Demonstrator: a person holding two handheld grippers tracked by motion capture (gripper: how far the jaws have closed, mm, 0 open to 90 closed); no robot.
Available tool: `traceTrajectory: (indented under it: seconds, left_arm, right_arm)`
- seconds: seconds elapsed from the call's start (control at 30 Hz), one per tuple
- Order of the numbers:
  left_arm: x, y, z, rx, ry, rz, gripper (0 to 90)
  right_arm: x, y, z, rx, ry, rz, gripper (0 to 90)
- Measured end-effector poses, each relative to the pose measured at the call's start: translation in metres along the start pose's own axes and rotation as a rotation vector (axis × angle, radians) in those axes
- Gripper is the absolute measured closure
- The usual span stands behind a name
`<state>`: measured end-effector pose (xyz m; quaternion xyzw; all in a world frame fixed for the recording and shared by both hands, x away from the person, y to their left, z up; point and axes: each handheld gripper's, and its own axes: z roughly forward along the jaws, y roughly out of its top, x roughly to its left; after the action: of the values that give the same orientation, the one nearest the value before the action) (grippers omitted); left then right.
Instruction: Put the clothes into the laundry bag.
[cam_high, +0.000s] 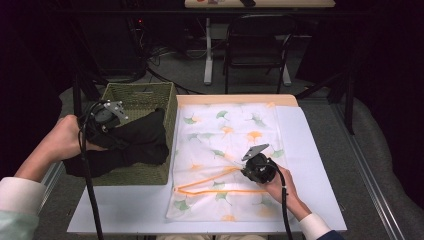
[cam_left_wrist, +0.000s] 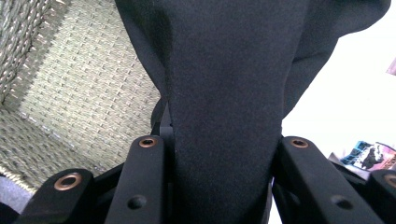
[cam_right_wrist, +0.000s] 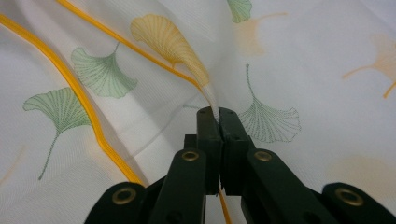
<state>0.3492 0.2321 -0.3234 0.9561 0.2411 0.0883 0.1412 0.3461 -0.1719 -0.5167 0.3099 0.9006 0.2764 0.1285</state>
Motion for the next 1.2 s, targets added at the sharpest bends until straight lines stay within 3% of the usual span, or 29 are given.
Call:
traceTrajectory:
  seconds: [0.07, 0.1, 0.2, 0.37, 0.4, 0.43, 0.67, 0.77, 1.2]
  left_arm:
    - [0.000, 0.000, 0.000, 0.000, 0.000, 0.000, 65.8]
    - [-0.006, 0.002, 0.001, 0.003, -0.028, -0.019, 65.8]
    - [-0.015, 0.005, 0.001, 0.014, -0.037, -0.020, 65.8]
    - [-0.025, 0.006, 0.003, -0.005, -0.076, -0.035, 65.8]
    - [-0.027, 0.007, 0.004, 0.004, -0.083, -0.031, 65.8]
    - [-0.044, 0.013, 0.010, -0.003, -0.123, -0.012, 65.8]
    - [-0.044, 0.013, 0.010, -0.003, -0.123, -0.012, 65.8]
    - [-0.054, 0.017, 0.017, -0.005, -0.163, -0.006, 65.8]
    - [-0.083, 0.029, 0.047, -0.013, -0.229, 0.028, 65.8]
  right_arm:
    - [0.001, 0.001, 0.000, -0.003, -0.006, -0.001, 88.9]
    - [0.001, 0.001, 0.000, -0.003, -0.006, -0.001, 88.9]
    - [0.002, 0.001, 0.000, -0.004, -0.009, 0.005, 88.9]
    - [0.003, 0.001, -0.002, -0.005, -0.011, 0.022, 88.9]
    - [0.002, 0.001, -0.002, -0.004, -0.012, 0.022, 88.9]
    - [0.002, 0.001, -0.002, -0.004, -0.011, 0.021, 88.9]
    - [0.002, 0.002, -0.001, -0.010, -0.017, 0.001, 88.9]
    - [0.002, 0.002, -0.002, -0.012, -0.020, 0.006, 89.0]
    - [0.002, 0.005, -0.004, -0.021, -0.026, 0.005, 89.1]
